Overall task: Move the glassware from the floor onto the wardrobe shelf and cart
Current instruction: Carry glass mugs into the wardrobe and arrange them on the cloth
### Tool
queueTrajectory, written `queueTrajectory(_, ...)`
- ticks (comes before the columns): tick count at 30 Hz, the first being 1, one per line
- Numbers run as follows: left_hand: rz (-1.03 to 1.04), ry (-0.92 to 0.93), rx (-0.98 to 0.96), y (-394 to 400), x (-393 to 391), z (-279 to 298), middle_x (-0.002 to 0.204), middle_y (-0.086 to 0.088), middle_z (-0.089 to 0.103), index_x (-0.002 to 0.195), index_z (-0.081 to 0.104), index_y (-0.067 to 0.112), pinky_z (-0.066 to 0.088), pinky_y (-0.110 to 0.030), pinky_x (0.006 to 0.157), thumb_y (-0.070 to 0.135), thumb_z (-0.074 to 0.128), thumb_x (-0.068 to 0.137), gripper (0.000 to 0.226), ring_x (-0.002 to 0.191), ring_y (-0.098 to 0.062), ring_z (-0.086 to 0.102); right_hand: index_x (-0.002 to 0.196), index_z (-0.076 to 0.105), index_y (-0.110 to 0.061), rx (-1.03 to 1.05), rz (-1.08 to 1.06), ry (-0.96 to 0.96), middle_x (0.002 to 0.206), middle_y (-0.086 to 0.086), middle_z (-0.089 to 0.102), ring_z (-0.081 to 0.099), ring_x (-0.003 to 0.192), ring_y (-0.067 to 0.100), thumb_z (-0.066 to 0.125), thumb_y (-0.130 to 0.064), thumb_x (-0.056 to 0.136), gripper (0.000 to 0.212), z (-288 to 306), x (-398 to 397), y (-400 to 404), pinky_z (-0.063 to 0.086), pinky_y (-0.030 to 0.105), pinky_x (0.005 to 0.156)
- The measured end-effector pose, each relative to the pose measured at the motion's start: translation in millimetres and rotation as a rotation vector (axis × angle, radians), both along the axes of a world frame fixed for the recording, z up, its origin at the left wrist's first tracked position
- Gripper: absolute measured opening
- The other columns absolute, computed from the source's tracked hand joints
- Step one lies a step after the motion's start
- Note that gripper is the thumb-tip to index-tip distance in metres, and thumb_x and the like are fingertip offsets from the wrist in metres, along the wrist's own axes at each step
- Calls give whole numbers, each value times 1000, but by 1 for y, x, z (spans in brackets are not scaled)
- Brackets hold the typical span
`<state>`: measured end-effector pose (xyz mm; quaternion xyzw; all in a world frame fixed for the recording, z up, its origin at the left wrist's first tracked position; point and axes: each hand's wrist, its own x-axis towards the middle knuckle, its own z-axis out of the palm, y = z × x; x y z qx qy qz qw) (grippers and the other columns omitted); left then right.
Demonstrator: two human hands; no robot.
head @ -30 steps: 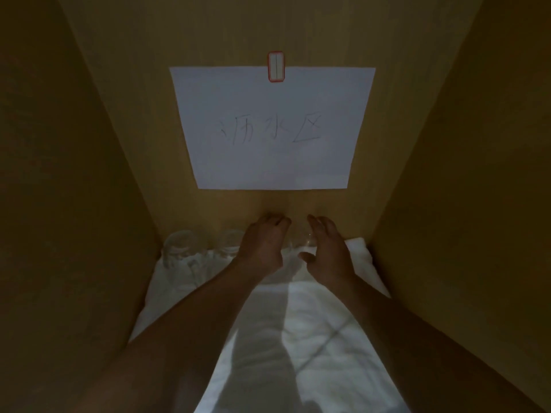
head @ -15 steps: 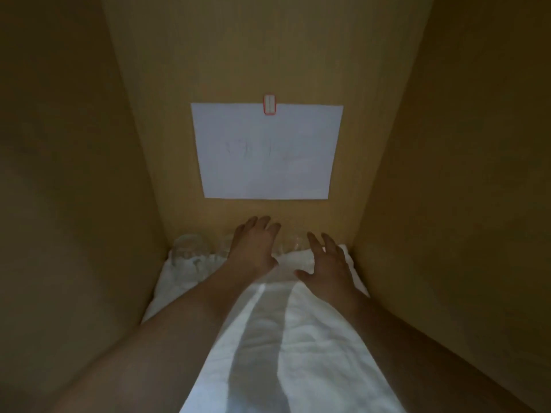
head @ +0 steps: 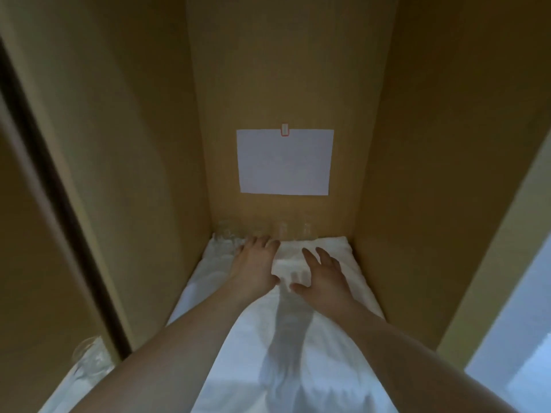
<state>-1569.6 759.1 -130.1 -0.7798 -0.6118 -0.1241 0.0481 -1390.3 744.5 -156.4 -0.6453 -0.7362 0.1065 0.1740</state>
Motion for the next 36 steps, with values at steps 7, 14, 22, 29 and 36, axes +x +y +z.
queueTrajectory(7, 96, 22, -54, -110, -32, -19, 158, -2, 31, 152, 31, 25, 32, -43, 112, 46, 77, 81, 87, 144, -27, 30, 159, 18, -30, -26, 105, 7, 166, 4, 13, 17, 148, 30, 62, -58, 89, 87, -17, -31, -82, 30, 40, 116)
queueTrajectory(14, 254, -28, -64, -196, -93, -31, 157, -2, 33, 152, 32, 24, 36, -43, 110, 45, 75, 84, 83, 143, -27, 31, 159, 18, -29, -37, 273, -13, 166, 4, 13, 17, 149, 29, 60, -60, 89, 87, -27, -98, -134, 28, 38, 116)
queueTrajectory(22, 453, -47, -103, -261, -190, -49, 154, 0, 36, 149, 36, 25, 35, -47, 112, 41, 73, 85, 76, 142, -28, 31, 158, 15, -31, -129, 494, -23, 166, 1, 8, 17, 149, 27, 60, -57, 90, 86, -60, -209, -192, 26, 36, 118)
queueTrajectory(29, 548, -53, -133, -288, -297, -67, 157, 1, 33, 150, 35, 25, 34, -47, 114, 42, 72, 88, 74, 144, -27, 29, 157, 18, -31, -144, 553, -22, 165, 1, 13, 20, 148, 27, 60, -58, 88, 85, -75, -318, -205, 28, 37, 117)
queueTrajectory(36, 554, -65, -205, -285, -412, -88, 157, 1, 34, 150, 35, 26, 31, -46, 117, 43, 70, 90, 71, 144, -27, 29, 158, 18, -31, -195, 481, 31, 167, 2, 10, 15, 151, 29, 61, -55, 91, 83, -91, -426, -203, 27, 40, 119)
